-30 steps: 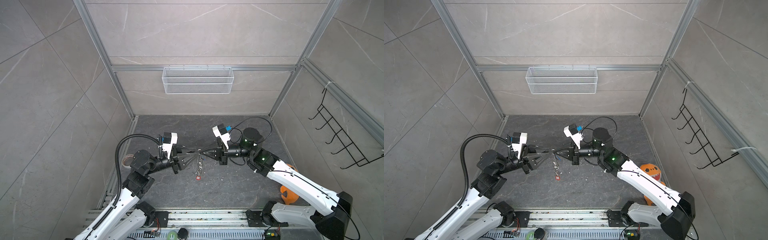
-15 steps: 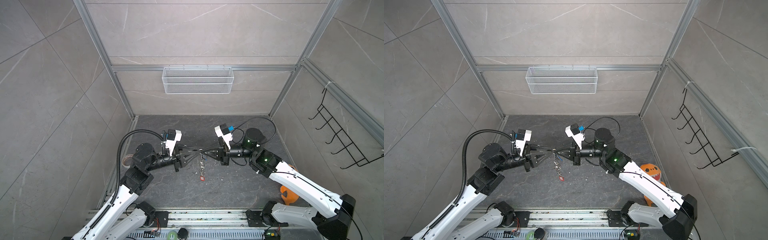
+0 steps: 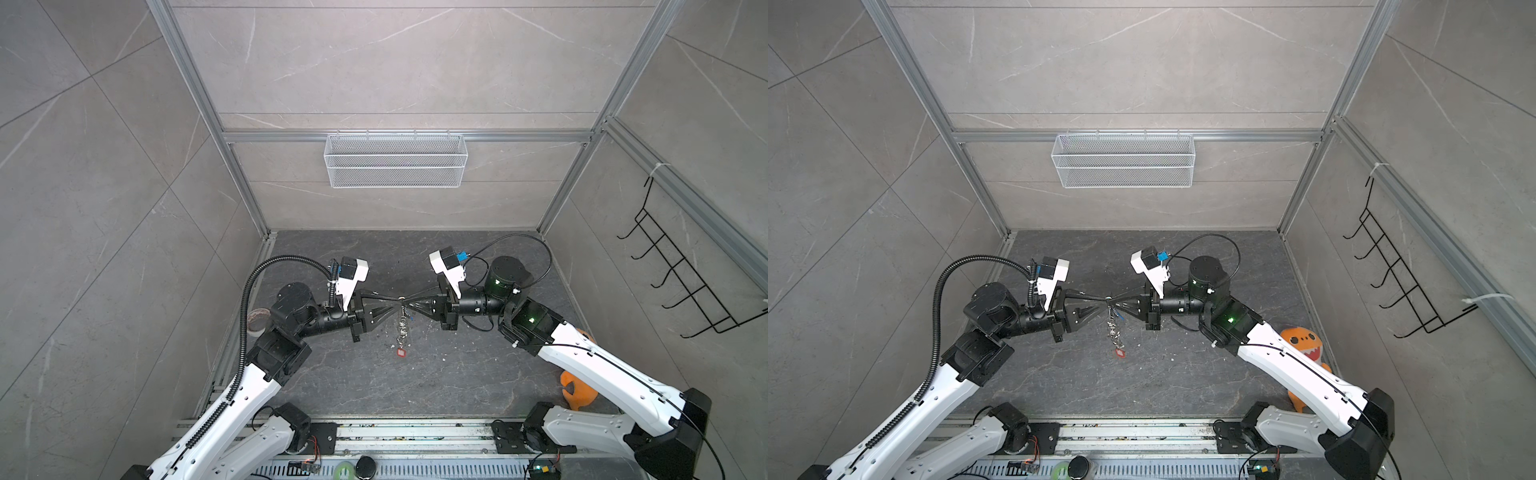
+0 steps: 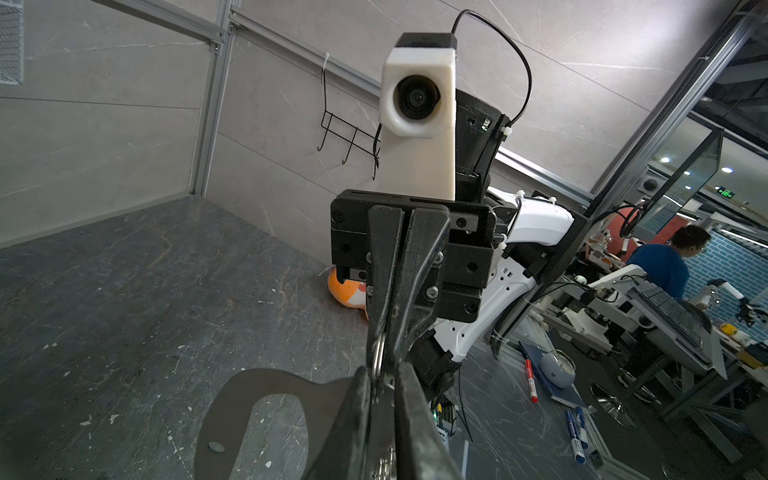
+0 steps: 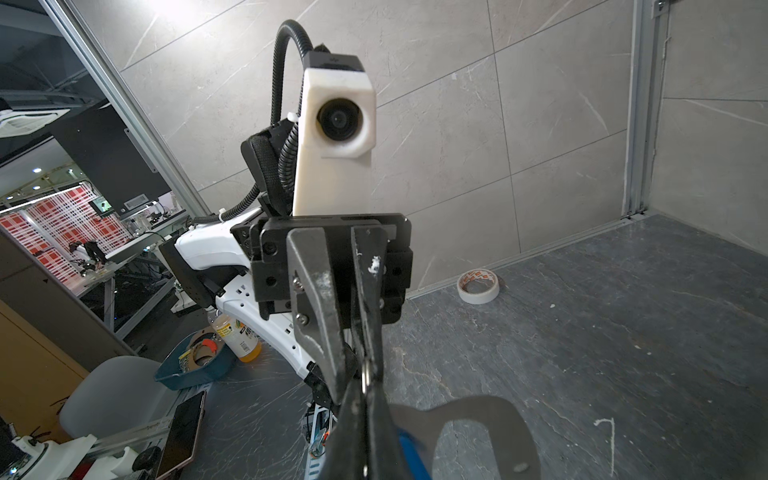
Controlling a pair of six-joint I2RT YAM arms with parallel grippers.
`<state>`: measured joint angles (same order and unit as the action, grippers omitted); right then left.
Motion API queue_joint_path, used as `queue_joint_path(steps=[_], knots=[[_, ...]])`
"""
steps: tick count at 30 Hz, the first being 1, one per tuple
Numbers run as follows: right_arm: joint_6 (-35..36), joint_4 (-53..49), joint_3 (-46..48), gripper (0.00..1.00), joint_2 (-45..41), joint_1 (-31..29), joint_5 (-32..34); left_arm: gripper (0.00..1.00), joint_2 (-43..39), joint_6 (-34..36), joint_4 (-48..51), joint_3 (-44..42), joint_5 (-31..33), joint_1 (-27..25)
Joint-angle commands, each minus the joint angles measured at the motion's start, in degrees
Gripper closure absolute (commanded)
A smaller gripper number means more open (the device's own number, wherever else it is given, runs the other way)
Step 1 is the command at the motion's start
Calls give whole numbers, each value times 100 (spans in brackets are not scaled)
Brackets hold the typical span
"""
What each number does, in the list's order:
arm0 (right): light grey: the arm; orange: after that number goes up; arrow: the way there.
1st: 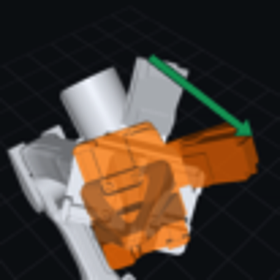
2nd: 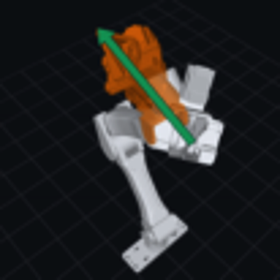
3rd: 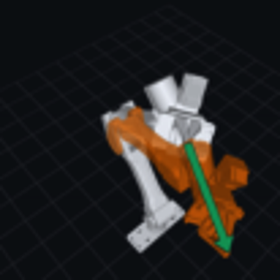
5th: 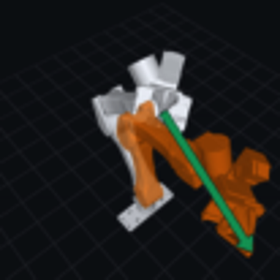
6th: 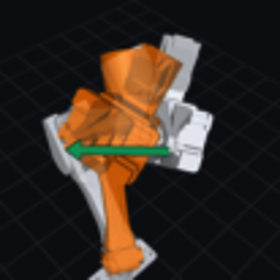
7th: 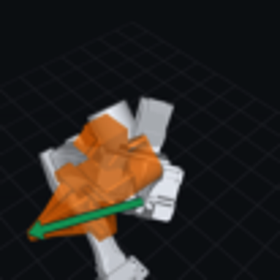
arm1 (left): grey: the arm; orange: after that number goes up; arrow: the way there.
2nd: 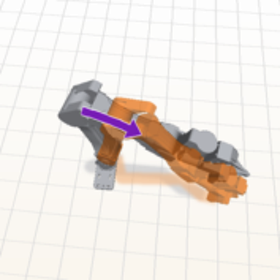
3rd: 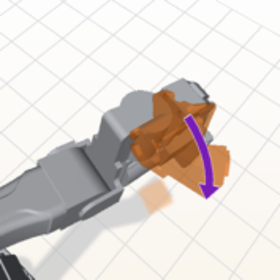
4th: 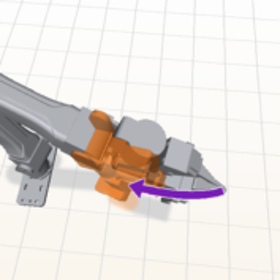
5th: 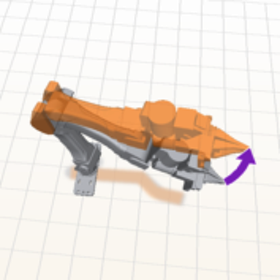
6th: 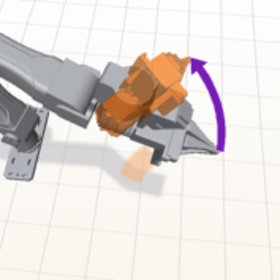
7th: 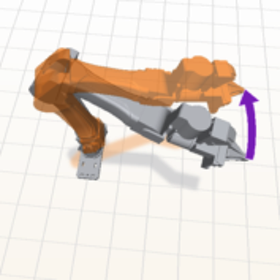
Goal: Remove the keys from the keyring
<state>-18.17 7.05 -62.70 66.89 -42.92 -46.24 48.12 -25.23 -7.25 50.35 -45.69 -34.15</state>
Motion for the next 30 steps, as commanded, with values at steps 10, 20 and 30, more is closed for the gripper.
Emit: queue_joint_path(steps=[10, 20, 30], knots=[[-2, 227, -102, 100, -88, -33, 46, 99, 110, -327, -757, -12, -335, -32], [282, -236, -136, 59, -474, -33, 519, 100, -198, -340, -1107, -294, 87, -44], [530, -817, 230, 58, -748, -33, 1007, 100, -347, -296, -1262, -400, 147, -50]])
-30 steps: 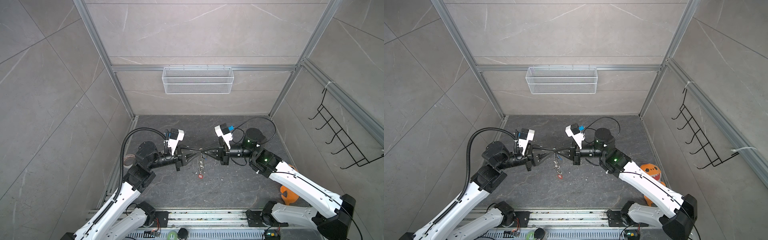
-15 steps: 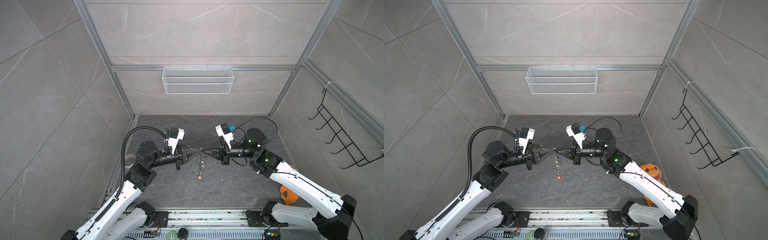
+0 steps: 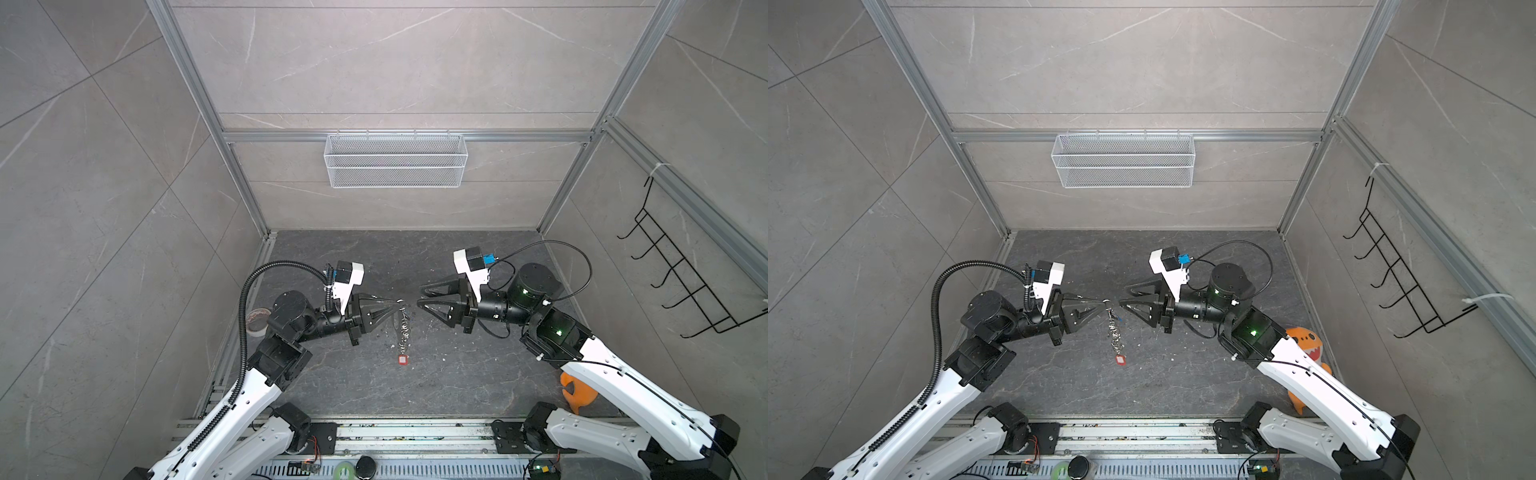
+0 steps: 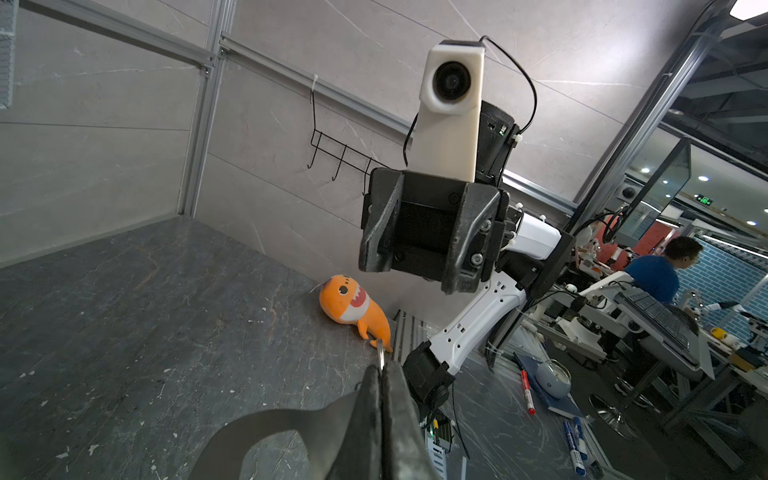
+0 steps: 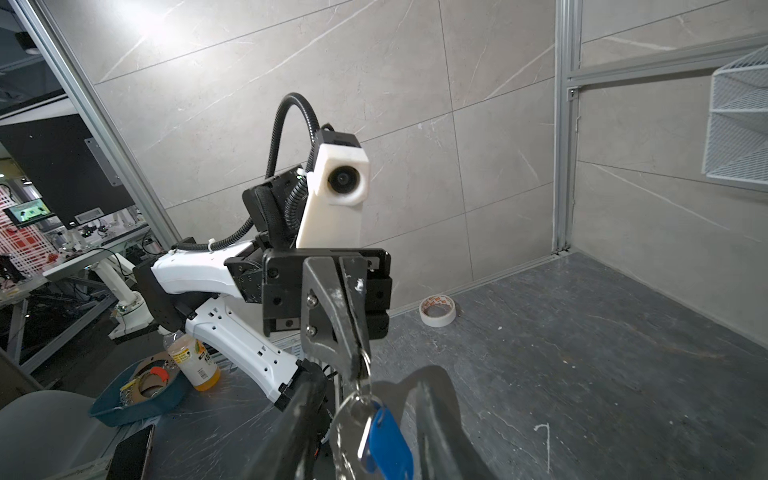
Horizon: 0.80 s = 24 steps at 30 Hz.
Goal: Remove the keys from the keyring
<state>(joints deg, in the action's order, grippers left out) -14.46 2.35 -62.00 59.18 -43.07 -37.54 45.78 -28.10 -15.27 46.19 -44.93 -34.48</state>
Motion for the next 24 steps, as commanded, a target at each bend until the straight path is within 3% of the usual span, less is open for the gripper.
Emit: queue_joint_path(steps=[1, 13, 24], knots=[[199, -434, 170, 58, 16, -16, 133, 100, -122, -12, -460, 12, 80, -19], [566, -839, 240, 58, 59, -24, -337, 100, -205, 15, -800, -179, 178, -23], [716, -742, 346, 58, 290, -145, -61, 100, -201, -152, -1148, -286, 151, -17]])
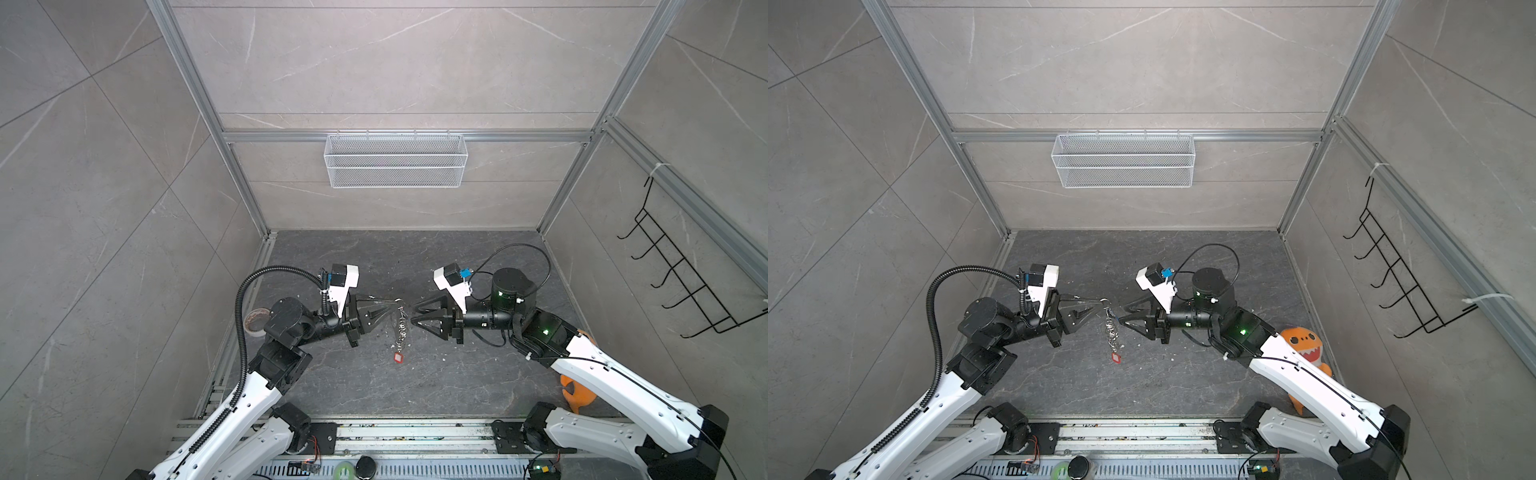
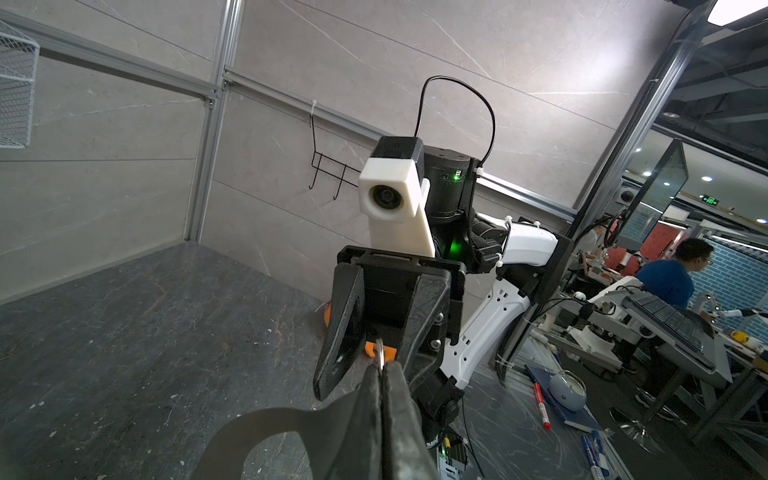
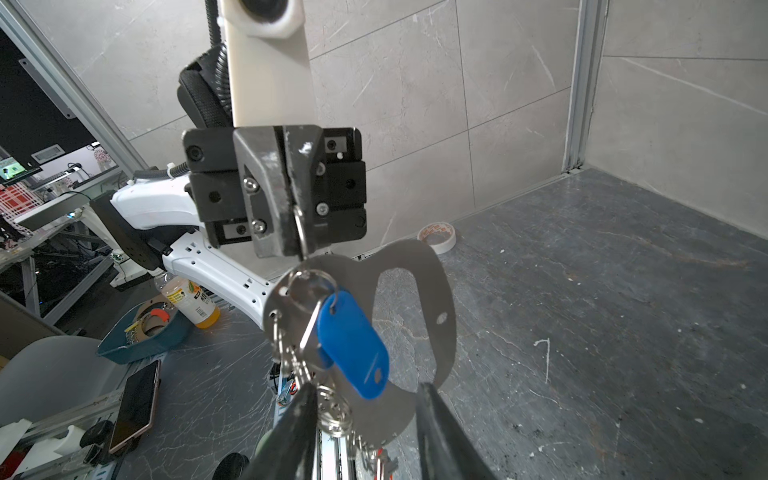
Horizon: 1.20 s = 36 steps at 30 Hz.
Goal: Remove the keys from the keyring
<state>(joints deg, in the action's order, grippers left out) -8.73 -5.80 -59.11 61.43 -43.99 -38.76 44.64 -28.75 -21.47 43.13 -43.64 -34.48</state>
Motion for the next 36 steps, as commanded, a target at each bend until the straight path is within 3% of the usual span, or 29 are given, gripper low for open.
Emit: queue_joint_path(steps=[1, 25, 36], knots=[[149, 102, 54, 58, 92, -78, 61, 100, -79, -90, -550, 12, 20, -17], [253, 545, -277, 55, 187, -549, 958, 100, 51, -279, -718, -103, 31, -23], [291, 506, -259, 61, 104, -584, 1143, 100, 53, -293, -709, -97, -4, -17]])
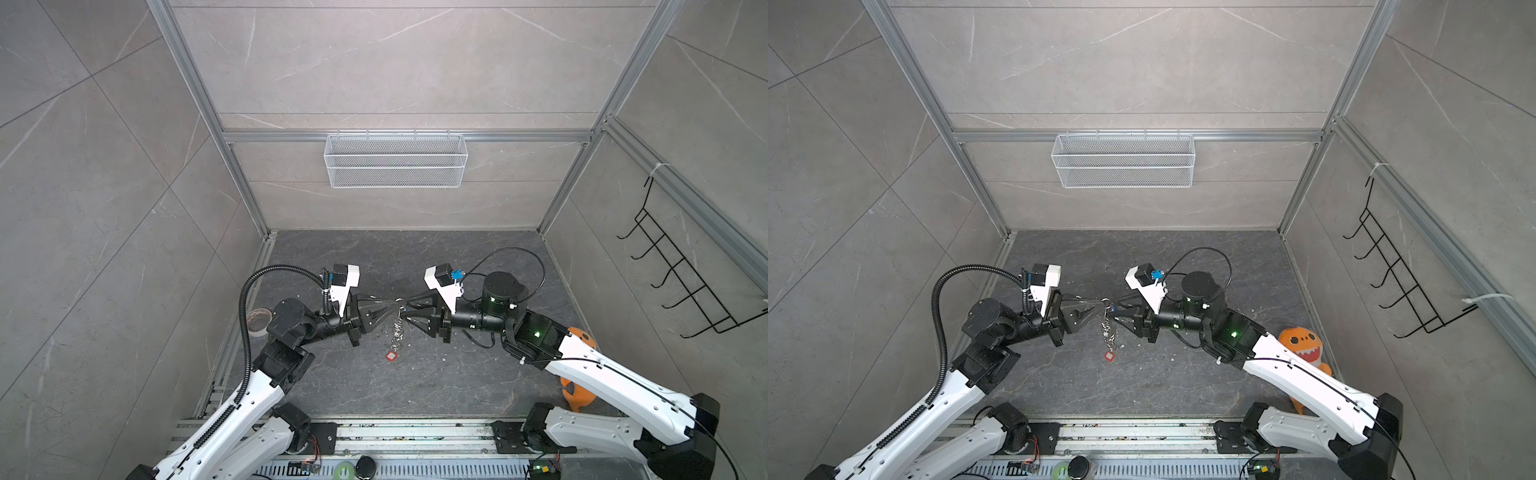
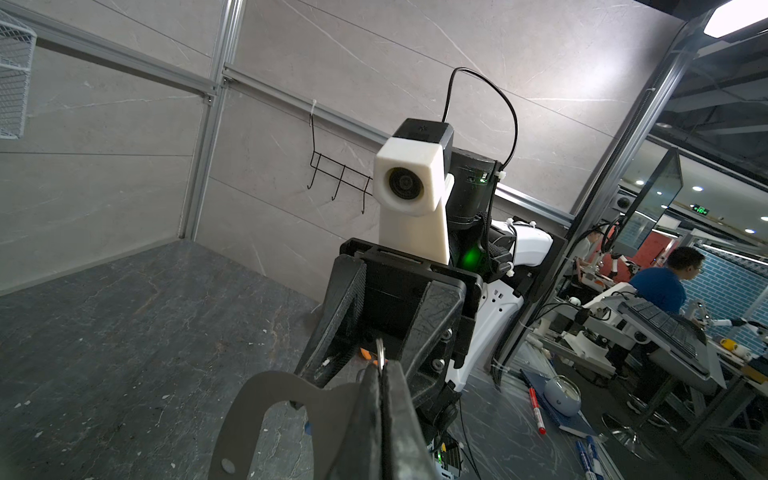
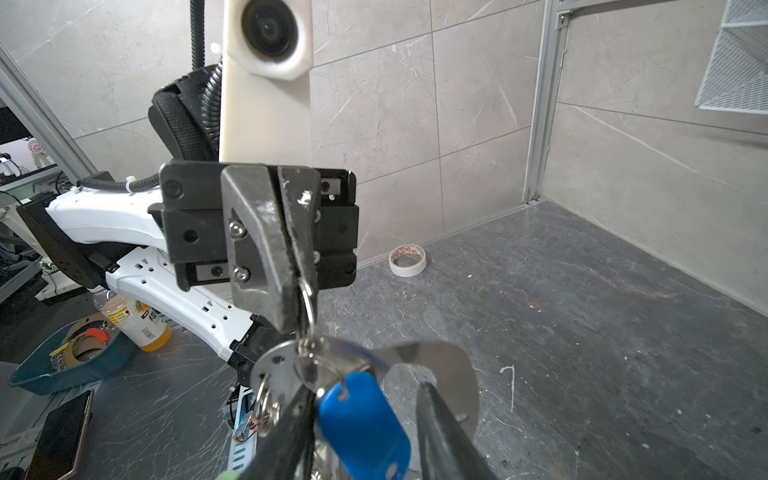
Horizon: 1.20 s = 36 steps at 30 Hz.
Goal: Remove the keys from the keyring
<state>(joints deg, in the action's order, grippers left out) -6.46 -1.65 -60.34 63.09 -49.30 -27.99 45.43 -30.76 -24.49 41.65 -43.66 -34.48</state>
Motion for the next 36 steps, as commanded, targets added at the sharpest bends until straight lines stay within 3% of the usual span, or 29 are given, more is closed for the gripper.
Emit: queue_joint_path(steps=[1, 15, 36], knots=[[73, 76, -141, 63, -63, -54, 73, 100, -30, -96, -404, 54, -3, -22], [299, -283, -222, 99, -122, -54, 75, 100, -65, -4, -187, 100, -97, -17], [1466, -2304, -1465, 100, 207, 74, -724, 100, -245, 423, 548, 254, -646, -23]])
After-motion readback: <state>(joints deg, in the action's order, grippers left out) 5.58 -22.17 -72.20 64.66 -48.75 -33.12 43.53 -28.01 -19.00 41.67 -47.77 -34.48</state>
